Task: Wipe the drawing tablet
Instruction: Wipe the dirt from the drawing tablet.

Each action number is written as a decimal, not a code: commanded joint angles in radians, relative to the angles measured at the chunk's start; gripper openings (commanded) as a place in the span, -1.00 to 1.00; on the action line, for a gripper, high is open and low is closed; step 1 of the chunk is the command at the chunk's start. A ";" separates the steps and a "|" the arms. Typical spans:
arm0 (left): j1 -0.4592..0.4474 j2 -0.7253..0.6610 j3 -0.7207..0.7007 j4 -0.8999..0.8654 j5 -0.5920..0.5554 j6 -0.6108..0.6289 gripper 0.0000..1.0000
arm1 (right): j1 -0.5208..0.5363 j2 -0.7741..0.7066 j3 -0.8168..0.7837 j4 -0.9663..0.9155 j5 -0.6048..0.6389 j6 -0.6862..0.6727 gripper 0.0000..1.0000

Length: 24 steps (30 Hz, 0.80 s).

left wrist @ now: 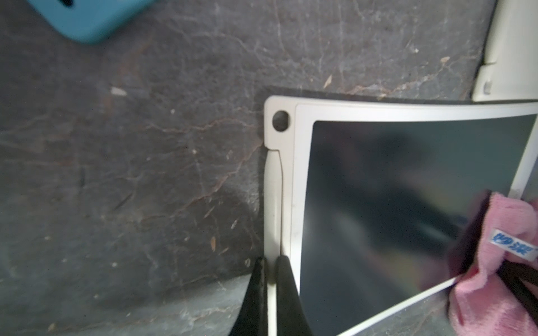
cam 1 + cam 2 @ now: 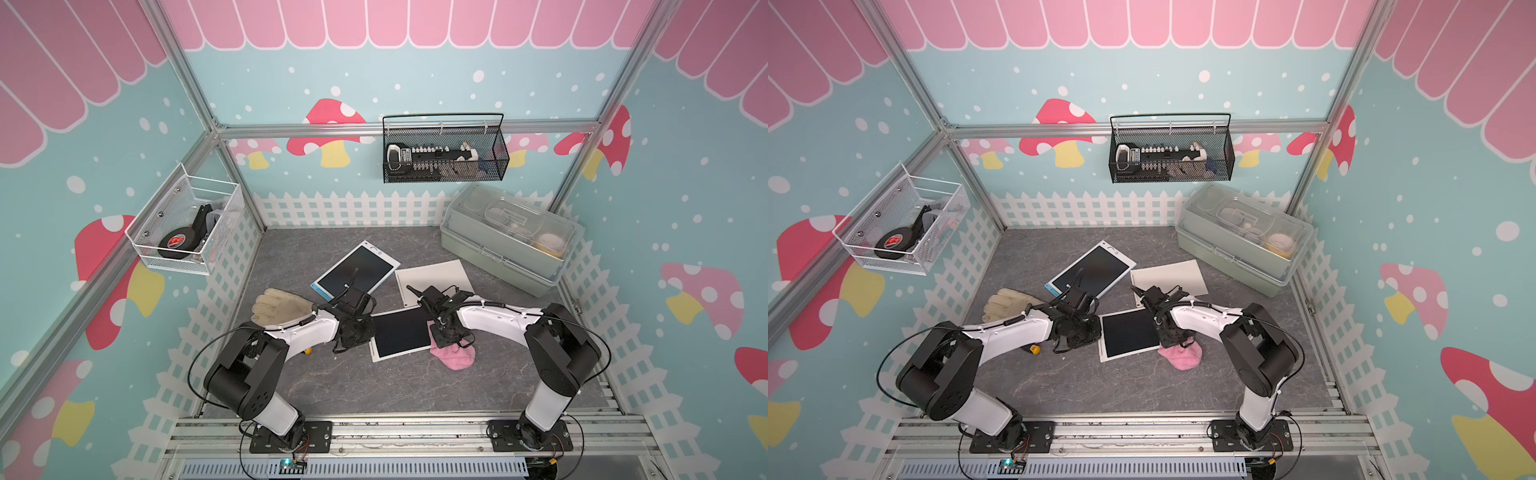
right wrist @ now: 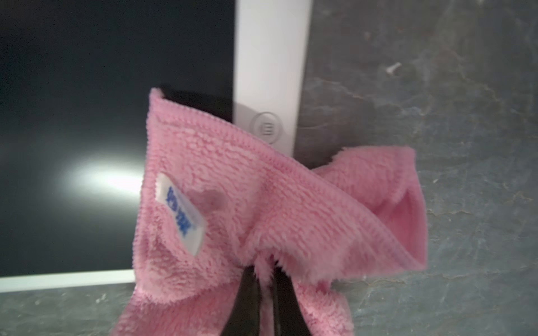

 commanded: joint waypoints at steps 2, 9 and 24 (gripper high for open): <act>0.002 0.067 -0.055 -0.133 -0.031 0.003 -0.94 | 0.044 0.047 0.018 -0.025 -0.009 0.025 -1.00; 0.002 0.057 -0.060 -0.134 -0.031 0.000 -0.94 | -0.060 0.006 -0.096 0.022 -0.063 -0.005 -1.00; 0.002 0.063 -0.059 -0.139 -0.040 0.001 -0.94 | -0.063 -0.015 -0.111 0.022 -0.112 0.006 -1.00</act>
